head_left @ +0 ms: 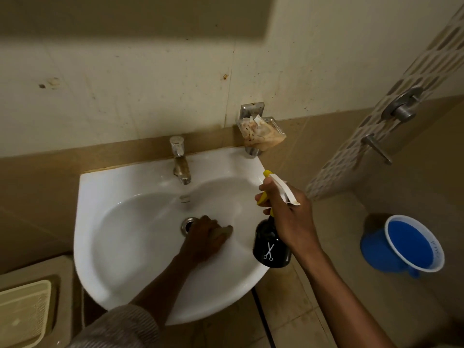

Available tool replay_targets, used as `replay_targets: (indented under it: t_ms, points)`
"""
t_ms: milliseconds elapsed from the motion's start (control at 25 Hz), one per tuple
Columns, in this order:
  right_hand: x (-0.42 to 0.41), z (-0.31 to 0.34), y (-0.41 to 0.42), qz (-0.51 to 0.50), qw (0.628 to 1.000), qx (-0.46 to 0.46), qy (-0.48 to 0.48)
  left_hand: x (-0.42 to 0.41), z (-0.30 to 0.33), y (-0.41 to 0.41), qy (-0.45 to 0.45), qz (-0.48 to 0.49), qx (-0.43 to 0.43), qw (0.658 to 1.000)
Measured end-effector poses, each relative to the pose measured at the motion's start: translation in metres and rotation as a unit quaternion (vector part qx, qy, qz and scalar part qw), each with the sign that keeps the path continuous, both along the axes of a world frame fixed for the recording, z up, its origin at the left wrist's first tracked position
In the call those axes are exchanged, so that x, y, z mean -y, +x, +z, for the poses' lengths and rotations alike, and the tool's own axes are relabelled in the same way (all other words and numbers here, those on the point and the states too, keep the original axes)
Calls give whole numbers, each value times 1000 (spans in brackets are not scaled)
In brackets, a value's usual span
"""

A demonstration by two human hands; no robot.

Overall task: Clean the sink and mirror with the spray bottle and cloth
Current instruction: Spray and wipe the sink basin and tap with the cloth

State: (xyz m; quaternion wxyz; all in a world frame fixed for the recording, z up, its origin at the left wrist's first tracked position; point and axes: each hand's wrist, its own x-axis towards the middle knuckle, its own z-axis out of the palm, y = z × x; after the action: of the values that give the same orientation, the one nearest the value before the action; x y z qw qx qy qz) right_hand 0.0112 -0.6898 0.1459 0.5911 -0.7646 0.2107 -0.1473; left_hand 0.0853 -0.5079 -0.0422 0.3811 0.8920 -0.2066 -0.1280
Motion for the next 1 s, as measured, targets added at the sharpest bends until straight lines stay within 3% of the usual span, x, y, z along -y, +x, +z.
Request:
replay_targets:
  t_ms: [80, 160, 440, 560, 680, 760, 880, 1000]
  points:
    - [-8, -7, 1, 15, 1000, -12, 11, 13, 26, -31, -52, -39, -40, 997]
    - [-13, -11, -3, 15, 999, -26, 33, 16, 49, -59, -108, -10, -92, 990]
    - [0, 23, -31, -50, 996, -36, 63, -3, 97, -93, -64, -80, -151, 983]
    - [12, 43, -34, -59, 997, -19, 39, -19, 121, -114, 68, -198, -131, 969]
    - [27, 57, -39, -78, 997, 4, 20, -41, 139, -129, 215, -317, -82, 920]
    - [35, 64, -40, -87, 996, 17, 19, -37, 149, -118, 180, -319, -36, 930]
    - [37, 71, -39, -88, 995, 33, 28, 10, 147, -95, 36, -268, 69, 960]
    - [34, 76, -38, -92, 995, 33, 25, 55, 123, -89, 6, -242, 51, 969]
